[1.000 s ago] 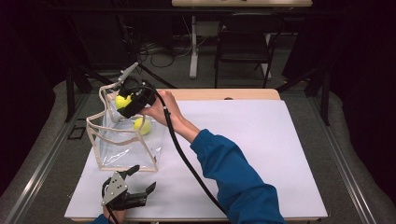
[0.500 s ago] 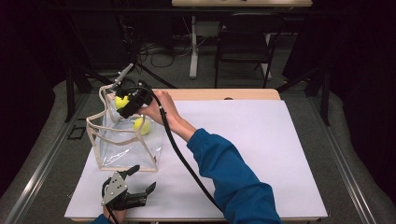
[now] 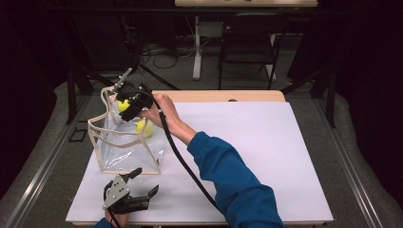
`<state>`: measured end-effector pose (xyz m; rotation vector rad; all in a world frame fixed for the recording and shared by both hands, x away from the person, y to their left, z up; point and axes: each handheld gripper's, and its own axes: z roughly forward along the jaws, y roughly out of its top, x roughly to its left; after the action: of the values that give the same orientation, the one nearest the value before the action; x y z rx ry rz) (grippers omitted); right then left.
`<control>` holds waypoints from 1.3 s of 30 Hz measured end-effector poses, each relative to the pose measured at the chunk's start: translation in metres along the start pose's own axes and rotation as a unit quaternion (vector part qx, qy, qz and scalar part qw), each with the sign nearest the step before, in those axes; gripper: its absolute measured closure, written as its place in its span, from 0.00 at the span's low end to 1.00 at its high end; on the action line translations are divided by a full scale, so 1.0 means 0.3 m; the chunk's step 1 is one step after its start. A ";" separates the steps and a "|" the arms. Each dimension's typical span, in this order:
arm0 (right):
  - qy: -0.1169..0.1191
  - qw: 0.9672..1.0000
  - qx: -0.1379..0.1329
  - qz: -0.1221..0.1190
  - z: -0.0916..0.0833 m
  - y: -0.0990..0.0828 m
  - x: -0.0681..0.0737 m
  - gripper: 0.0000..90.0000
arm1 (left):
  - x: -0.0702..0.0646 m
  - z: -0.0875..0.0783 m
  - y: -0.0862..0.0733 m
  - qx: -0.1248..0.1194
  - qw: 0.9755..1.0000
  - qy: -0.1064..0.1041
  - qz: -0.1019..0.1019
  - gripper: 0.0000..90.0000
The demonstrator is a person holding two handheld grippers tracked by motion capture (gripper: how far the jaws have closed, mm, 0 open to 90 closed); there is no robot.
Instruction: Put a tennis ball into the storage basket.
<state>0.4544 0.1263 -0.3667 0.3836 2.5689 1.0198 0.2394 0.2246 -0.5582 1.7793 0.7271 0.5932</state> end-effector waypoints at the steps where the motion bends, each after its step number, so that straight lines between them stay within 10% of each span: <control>1: -0.004 1.000 0.003 -0.003 0.006 0.000 0.001 0.28 | 0.000 0.000 0.000 0.000 1.000 0.000 0.000 0.18; 6: -0.024 1.000 -0.005 0.007 -0.003 0.000 0.005 0.16 | -0.001 -0.001 0.000 0.000 1.000 -0.001 0.001 0.18; 21: 0.043 0.998 -0.029 0.029 -0.152 -0.084 -0.021 0.00 | -0.005 0.002 0.001 0.004 1.000 -0.001 0.003 0.18; 39: 0.048 0.997 -0.040 0.042 -0.297 -0.246 -0.042 0.00 | -0.006 0.007 0.001 0.007 1.000 0.002 0.006 0.18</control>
<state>0.4200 0.0156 -0.3549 0.4348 2.6055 1.1949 0.2397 0.2220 -0.5585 1.7972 0.7264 0.6002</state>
